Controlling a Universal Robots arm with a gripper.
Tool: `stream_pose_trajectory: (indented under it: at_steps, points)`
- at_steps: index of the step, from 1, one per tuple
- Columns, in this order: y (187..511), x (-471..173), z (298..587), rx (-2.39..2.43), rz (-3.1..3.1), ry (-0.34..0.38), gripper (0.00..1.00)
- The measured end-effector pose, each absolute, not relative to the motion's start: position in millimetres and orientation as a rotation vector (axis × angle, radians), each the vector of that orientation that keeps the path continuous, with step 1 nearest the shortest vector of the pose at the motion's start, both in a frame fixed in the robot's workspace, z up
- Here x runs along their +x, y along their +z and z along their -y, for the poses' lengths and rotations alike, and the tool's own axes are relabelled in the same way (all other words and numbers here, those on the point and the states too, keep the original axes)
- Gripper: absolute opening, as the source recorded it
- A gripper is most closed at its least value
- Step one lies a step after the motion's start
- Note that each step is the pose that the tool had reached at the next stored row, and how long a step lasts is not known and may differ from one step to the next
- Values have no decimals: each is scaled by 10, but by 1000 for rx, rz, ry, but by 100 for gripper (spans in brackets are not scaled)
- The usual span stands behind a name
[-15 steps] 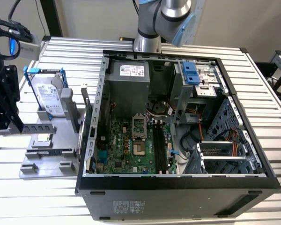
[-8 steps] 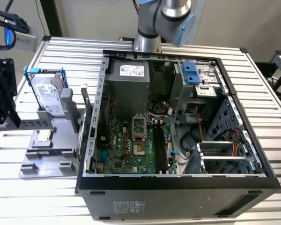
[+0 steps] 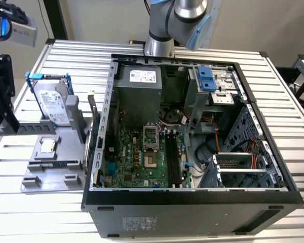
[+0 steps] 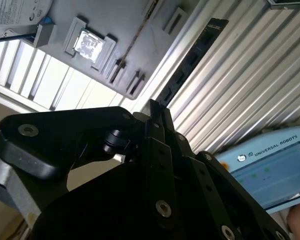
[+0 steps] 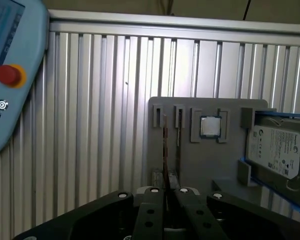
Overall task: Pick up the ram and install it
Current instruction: 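Pick up the ram and move it above insertion slot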
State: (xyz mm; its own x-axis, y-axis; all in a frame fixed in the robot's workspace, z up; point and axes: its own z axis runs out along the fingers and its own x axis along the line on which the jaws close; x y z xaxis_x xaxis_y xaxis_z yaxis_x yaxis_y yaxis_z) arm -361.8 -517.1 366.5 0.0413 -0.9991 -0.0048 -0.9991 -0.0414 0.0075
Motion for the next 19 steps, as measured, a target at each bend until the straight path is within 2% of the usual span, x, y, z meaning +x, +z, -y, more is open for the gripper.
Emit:
stream_pose_trajectory:
  at_steps: [19]
  points:
    - [3866,-3619,5158,2265,2173,-13,0]
